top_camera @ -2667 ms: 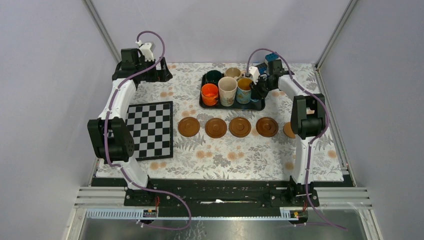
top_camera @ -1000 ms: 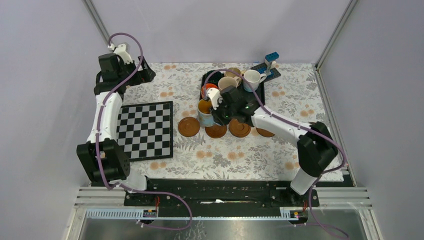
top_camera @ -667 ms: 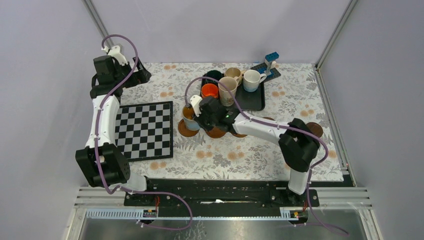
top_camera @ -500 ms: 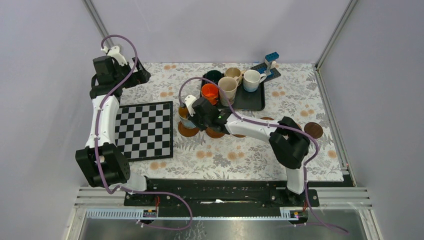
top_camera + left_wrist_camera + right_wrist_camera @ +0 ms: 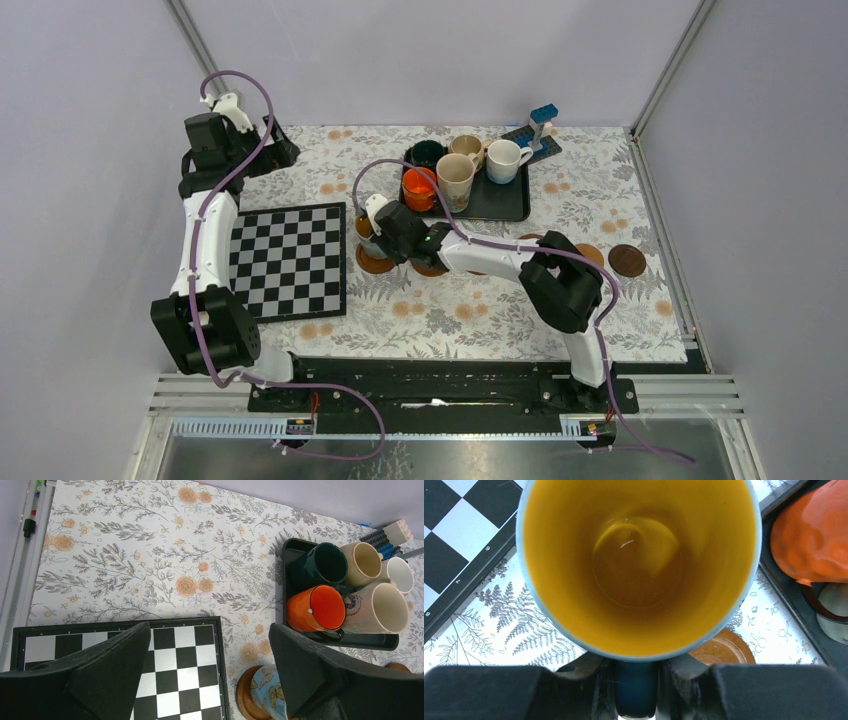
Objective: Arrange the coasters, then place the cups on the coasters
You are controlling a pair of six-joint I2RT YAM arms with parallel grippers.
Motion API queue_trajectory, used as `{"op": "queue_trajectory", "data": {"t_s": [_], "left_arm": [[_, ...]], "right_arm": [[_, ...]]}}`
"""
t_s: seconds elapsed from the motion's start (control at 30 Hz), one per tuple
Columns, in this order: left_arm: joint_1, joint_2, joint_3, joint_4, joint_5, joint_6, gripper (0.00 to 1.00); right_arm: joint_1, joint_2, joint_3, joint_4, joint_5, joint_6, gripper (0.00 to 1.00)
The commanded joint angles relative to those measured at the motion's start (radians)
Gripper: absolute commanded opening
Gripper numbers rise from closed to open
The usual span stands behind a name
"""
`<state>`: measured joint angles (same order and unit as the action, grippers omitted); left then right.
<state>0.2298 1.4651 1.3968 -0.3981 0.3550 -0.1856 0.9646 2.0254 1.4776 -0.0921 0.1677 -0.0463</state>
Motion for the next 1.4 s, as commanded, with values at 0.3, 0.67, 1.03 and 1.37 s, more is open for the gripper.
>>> {"op": "queue_trajectory", "data": {"t_s": [0.3, 0.67, 1.03, 1.37], "left_arm": [[0.012, -0.045, -0.022, 0.056, 0.001, -0.013, 0.99], [0.014, -0.034, -0.019, 0.054, 0.011, -0.011, 0.99], [0.014, -0.035, -0.028, 0.057, 0.023, -0.014, 0.99], [0.014, -0.023, -0.005, 0.001, 0.105, 0.074, 0.99]], "right_arm": [[0.033, 0.003, 0.051, 0.127, 0.027, 0.088, 0.0], [0.045, -0.003, 0.029, 0.098, 0.041, 0.14, 0.16], [0.049, -0.051, 0.016, 0.047, 0.053, 0.172, 0.63], [-0.083, -0.202, 0.118, -0.193, -0.413, 0.012, 0.95]]}}
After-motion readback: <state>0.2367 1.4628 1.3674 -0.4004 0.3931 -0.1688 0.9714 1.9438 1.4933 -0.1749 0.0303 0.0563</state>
